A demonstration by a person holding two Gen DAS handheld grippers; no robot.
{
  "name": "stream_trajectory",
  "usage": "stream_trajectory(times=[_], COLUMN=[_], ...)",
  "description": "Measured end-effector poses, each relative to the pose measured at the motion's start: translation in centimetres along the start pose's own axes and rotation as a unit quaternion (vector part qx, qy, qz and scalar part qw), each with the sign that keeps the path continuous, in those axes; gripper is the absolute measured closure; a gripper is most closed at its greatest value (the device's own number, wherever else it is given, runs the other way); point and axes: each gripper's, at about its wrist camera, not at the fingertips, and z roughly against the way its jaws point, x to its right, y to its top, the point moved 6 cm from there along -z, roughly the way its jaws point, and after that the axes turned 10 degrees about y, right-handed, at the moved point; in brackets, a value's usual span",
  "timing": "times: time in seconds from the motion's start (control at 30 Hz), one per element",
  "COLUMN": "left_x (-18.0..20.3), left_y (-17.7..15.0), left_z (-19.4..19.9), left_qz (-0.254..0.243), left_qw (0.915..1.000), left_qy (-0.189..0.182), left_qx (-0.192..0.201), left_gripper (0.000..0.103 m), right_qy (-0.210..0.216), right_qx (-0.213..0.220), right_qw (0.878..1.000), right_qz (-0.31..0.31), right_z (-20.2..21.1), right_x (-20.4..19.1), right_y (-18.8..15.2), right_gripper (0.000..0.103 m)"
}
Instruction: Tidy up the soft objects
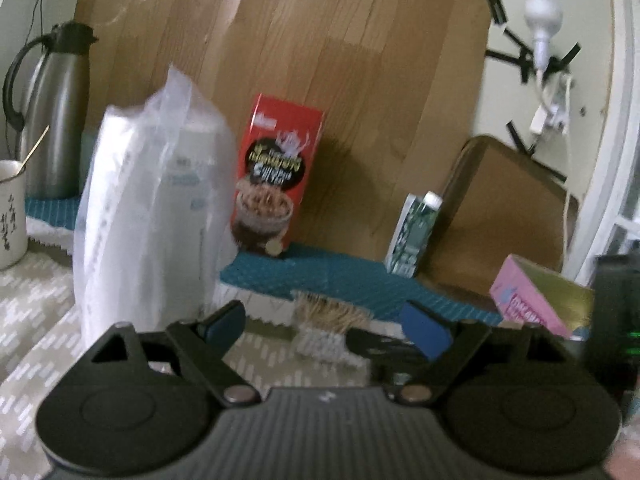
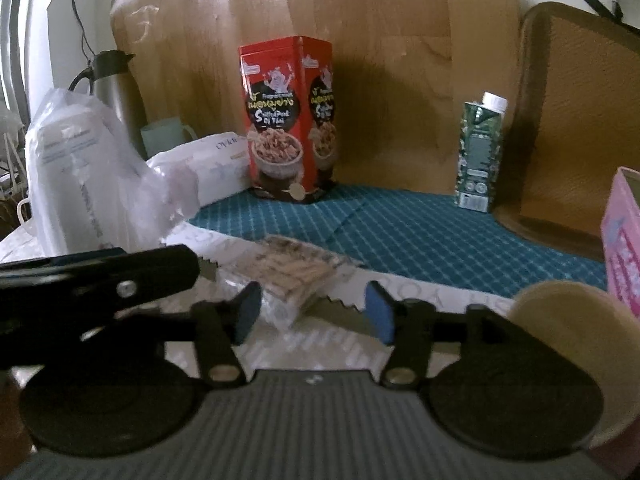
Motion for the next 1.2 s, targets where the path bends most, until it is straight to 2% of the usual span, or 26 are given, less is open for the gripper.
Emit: stream_trajectory(times=[0.13, 0.23, 0.27, 0.3, 0.33, 0.37, 0.43, 0.63, 0.73, 1.0, 1.1, 1.2], left_x=[-0.4, -1.2, -1.3, -1.2, -1.0, -0.8, -0.6, 0.5, 1.8, 5.0, 5.9, 6.0], left_y=[0.2, 0.0, -0.1, -0.1, -0.2, -0.3, -0.5, -1.6, -2.6, -4.8, -5.5, -6.1], left_z=[-0.4, -1.4, -1.6, -1.6, -1.6, -1.7, -1.8, -2.8, -3.0, -2.1, -1.5, -1.0], left_qz=[0.012, 0.036, 0.038, 0.036, 0.029, 0.022, 0.012, -0.026, -0.063, -0.145, -0.153, -0.134], left_qw=[0.9999, 0.9986, 0.9983, 0.9983, 0.9986, 0.9989, 0.9989, 0.9973, 0.9939, 0.9812, 0.9797, 0.9809], left_qy=[0.002, -0.007, -0.012, -0.014, -0.013, -0.011, -0.012, -0.004, -0.022, -0.061, -0.063, -0.063], left_qx=[-0.006, -0.037, -0.043, -0.044, -0.042, -0.041, -0.043, -0.068, -0.088, -0.112, -0.114, -0.126], left_gripper=[0.015, 0.015, 0.015, 0.015, 0.015, 0.015, 0.015, 0.015, 0.017, 0.018, 0.018, 0.017], right_qy=[0.013, 0.023, 0.027, 0.031, 0.031, 0.030, 0.025, 0.023, 0.027, -0.004, -0.009, -0.012], right_qx=[-0.016, -0.045, -0.057, -0.061, -0.060, -0.060, -0.059, -0.061, -0.062, -0.051, -0.046, -0.042], right_qw=[1.000, 0.999, 0.998, 0.998, 0.998, 0.998, 0.998, 0.997, 0.996, 0.995, 0.996, 0.997], right_qz=[0.001, 0.004, 0.003, 0.003, 0.004, 0.007, 0.016, 0.047, 0.065, 0.089, 0.081, 0.070], right_z=[-1.9, -3.2, -3.5, -3.6, -3.4, -3.2, -2.4, 1.6, 4.0, 8.5, 9.6, 10.6], right_x=[-0.7, -1.1, -1.1, -1.1, -1.1, -1.1, -1.3, -2.1, -2.7, -3.2, -2.7, -2.3], right_y=[0.5, 0.3, 0.2, 0.0, 0.0, -0.1, -0.5, -2.7, -4.1, -6.9, -7.4, -7.9], right_gripper=[0.036, 0.036, 0.039, 0.053, 0.059, 0.061, 0.064, 0.065, 0.065, 0.066, 0.066, 0.066])
